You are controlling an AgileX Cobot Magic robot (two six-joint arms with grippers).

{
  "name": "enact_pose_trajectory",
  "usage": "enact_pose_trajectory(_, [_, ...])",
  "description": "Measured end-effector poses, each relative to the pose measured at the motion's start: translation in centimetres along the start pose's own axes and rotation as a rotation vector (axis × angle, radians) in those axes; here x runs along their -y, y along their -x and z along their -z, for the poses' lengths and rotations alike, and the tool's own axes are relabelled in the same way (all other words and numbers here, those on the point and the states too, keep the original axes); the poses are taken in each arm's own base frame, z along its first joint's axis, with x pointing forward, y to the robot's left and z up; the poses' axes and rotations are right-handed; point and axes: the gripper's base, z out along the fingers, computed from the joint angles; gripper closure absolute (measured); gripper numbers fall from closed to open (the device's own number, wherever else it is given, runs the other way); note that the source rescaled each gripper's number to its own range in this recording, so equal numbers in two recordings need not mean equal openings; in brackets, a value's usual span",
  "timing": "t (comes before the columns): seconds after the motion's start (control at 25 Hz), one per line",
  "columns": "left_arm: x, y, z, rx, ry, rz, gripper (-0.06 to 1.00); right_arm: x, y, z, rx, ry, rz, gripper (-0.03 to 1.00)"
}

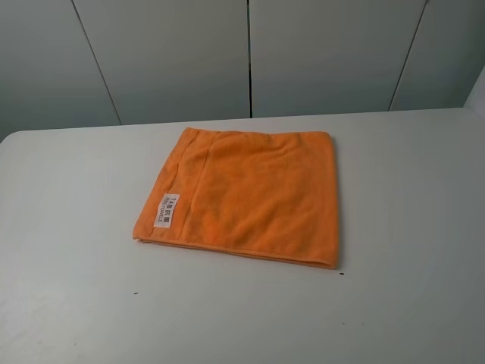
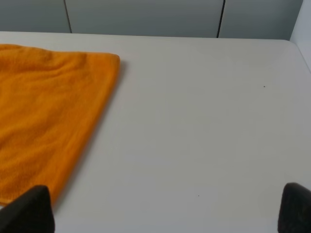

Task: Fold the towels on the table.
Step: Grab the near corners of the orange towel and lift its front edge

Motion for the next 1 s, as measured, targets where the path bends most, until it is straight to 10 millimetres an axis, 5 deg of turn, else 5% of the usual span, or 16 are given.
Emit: enact_pose_trajectory(1.0, [0.31,0.79,0.27,0.074,-0.039,-0.065,-0.06,0.00,0.00,0.00,0.000,0.000,0.000,-0.03])
